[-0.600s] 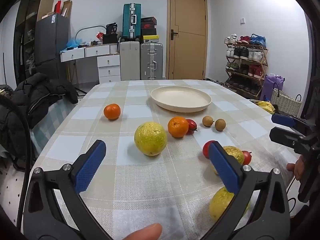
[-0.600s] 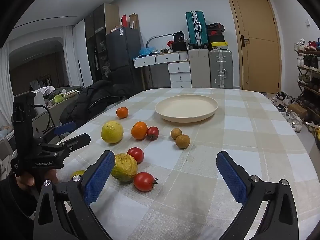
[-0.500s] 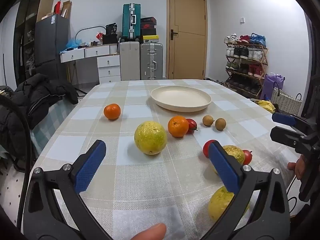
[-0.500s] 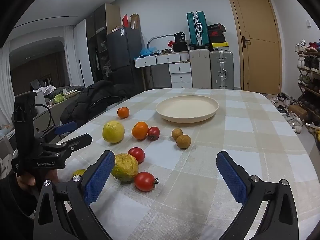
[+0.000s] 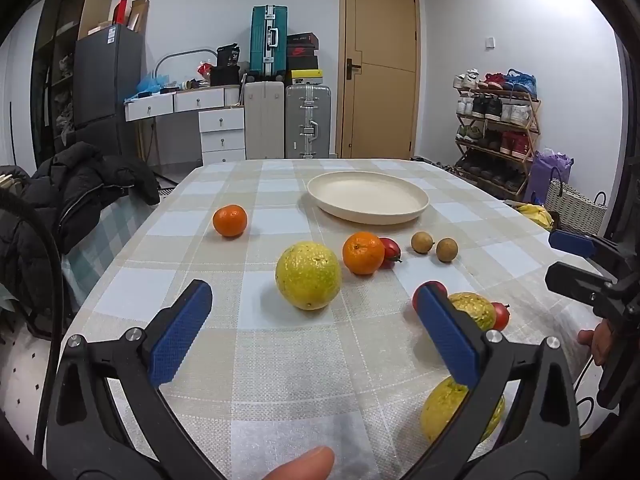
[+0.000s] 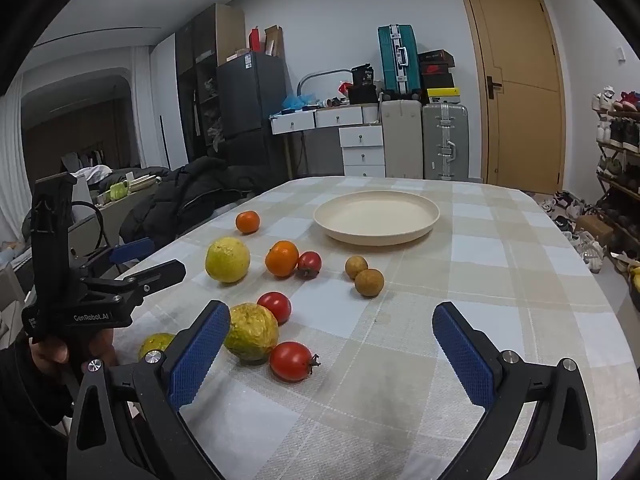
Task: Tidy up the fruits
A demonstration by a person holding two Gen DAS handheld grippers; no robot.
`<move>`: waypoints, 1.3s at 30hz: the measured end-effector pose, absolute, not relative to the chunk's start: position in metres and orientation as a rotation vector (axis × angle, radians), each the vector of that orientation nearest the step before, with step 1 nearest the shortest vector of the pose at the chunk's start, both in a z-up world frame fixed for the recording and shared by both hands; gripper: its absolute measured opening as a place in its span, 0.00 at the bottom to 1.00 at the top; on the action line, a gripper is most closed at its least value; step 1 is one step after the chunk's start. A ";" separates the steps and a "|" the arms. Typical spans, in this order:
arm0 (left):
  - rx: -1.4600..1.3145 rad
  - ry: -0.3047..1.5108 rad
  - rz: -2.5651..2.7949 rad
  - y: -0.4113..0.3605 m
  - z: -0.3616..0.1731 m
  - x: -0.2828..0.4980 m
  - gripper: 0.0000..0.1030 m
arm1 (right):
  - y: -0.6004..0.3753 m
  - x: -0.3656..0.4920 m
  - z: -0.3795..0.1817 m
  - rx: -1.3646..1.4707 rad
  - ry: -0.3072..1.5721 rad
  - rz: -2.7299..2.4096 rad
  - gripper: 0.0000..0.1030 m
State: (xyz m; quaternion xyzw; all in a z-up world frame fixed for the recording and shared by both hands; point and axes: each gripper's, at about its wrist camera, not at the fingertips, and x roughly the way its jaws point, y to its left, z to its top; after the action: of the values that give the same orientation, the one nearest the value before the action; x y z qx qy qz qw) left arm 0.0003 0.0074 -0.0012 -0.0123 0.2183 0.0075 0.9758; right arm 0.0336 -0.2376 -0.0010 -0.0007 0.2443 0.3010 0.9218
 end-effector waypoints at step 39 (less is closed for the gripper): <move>-0.036 0.447 0.018 0.007 -0.010 0.006 0.99 | -0.236 0.032 0.000 0.002 0.508 0.630 1.00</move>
State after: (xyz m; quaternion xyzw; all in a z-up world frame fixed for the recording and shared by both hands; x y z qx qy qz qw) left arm 0.0063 0.0066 -0.0100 -0.0178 0.2217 0.0087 0.9749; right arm 0.0318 -0.2364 -0.0005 0.0009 0.2471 0.3065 0.9193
